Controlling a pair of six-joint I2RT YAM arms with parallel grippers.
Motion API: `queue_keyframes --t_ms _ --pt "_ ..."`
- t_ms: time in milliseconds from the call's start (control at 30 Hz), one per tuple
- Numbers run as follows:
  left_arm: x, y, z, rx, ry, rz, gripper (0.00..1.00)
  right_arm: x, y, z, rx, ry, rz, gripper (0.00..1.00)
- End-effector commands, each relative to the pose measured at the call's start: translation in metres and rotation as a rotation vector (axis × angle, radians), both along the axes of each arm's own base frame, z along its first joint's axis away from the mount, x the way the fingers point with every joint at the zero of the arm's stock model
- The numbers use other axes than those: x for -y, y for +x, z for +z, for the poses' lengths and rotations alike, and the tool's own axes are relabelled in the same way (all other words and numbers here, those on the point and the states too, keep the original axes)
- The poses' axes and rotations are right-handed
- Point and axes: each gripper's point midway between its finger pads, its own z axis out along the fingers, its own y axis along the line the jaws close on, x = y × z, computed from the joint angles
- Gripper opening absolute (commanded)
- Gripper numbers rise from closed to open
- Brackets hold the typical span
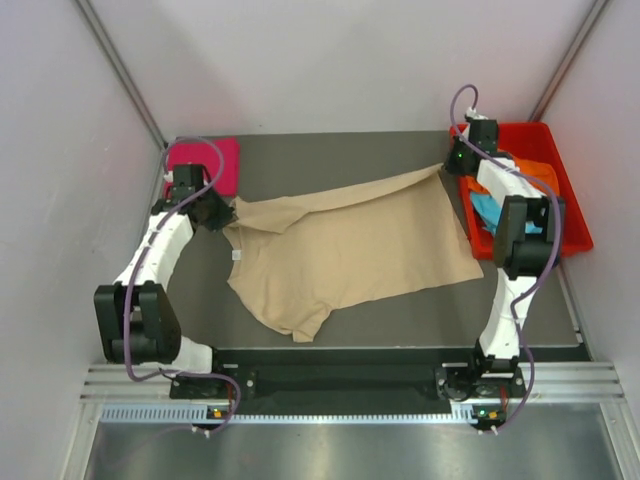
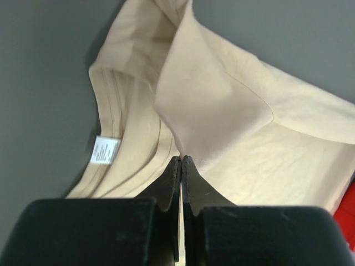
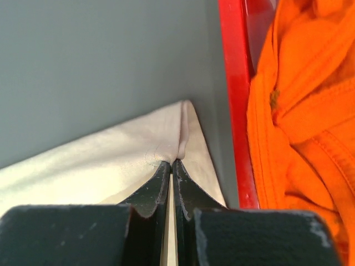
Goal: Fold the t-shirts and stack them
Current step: Fold the tshirt
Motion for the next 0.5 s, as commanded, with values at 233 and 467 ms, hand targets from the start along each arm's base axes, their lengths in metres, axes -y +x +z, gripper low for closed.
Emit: queue_keyframes --t_ms 233,467 --pt "0.009 -0.054 -0.016 -0.061 -0.042 -0.021 0.00 0.020 -0.024 0.016 -0.002 -0.099 -0.070 0.00" --pt "0.014 -0.087 -0.057 -0.158 -0.054 -0.042 0.00 0.022 -0.045 0.006 -0.041 -0.116 -0.086 0.00"
